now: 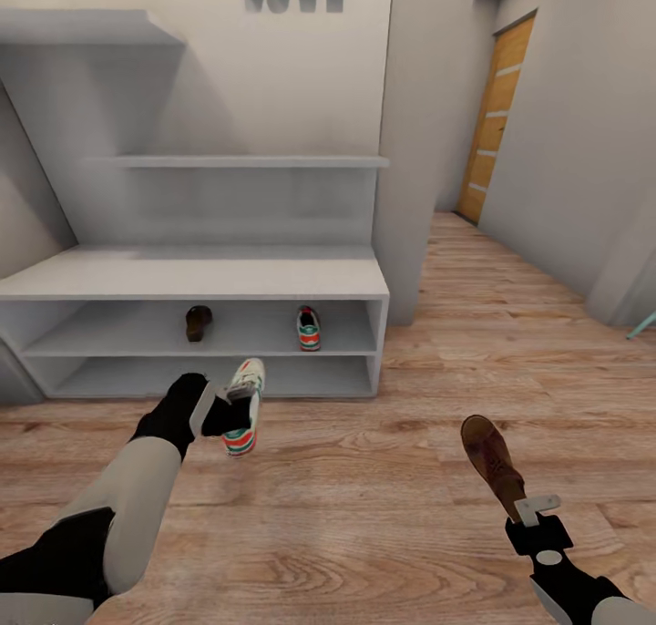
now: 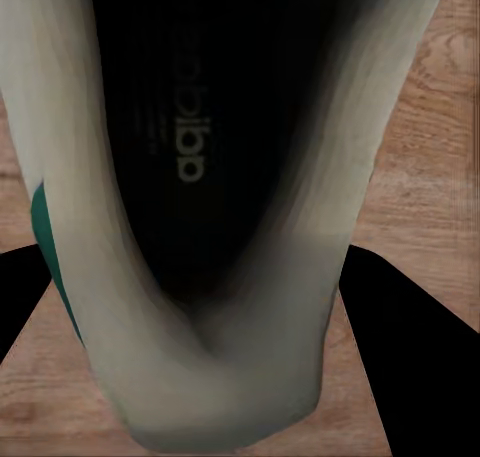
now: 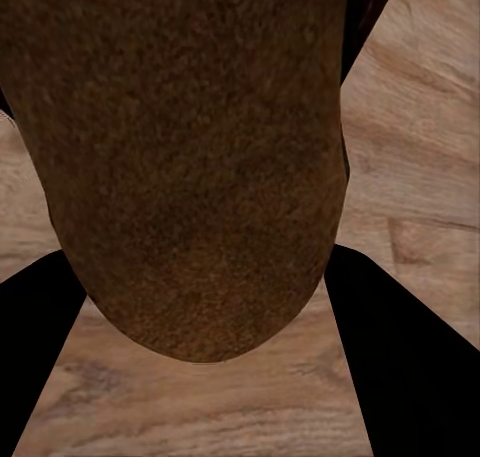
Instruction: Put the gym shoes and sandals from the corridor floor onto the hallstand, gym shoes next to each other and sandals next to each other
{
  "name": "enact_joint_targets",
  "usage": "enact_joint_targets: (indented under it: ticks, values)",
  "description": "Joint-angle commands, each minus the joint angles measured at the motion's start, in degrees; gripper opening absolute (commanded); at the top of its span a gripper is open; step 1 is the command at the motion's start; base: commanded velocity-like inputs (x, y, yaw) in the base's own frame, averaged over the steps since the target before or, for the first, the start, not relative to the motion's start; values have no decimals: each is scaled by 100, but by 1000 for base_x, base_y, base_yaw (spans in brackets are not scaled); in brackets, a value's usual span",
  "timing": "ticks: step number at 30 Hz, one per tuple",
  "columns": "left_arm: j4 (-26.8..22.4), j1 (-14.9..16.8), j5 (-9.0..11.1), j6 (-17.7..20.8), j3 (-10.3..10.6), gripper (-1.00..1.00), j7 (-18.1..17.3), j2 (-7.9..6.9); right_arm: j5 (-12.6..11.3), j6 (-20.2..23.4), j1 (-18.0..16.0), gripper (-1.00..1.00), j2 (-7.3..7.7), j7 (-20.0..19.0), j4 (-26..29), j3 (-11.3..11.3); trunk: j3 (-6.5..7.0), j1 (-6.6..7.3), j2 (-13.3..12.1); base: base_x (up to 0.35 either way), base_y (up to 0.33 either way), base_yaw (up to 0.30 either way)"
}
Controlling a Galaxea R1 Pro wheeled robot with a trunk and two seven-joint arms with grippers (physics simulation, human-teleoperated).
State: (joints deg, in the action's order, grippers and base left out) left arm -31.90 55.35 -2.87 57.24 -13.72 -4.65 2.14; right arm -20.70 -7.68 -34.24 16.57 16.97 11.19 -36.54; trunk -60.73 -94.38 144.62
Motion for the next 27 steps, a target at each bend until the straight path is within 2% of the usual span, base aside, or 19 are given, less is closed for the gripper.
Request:
enact_joint_targets:
  ticks: [1, 2, 5, 8, 18, 27]
  values:
    - [-15, 8, -40, 24, -42, -100, -34, 9, -60, -18, -3, -100, 11, 37, 5, -55, -6, 0, 2, 104, 40, 0]
    - [-33, 18, -41, 24, -42, -100, -35, 12, -59, -20, -3, -100, 89, 125, 5, -55, -6, 0, 2, 224, 25, 0]
    - [-66, 21, -44, 23, -43, -100, -36, 13, -59, -22, -3, -100, 184, 211, 5, -55, -6, 0, 2, 235, 15, 0]
    - [-110, 25, -46, 22, -43, -100, -35, 14, -63, -22, -4, -100, 220, 247, 5, -55, -6, 0, 2, 126, 6, 0]
    - [-138, 27, -47, 20, -40, -100, -36, 26, -66, -23, -4, -100, 240, 270, 5, -55, -6, 0, 2, 169, 0, 0]
    - [-141, 28, -48, 12, -37, -100, -28, 87, -66, -22, -4, -100, 241, 271, 6, -55, -6, 0, 2, 161, -87, 0]
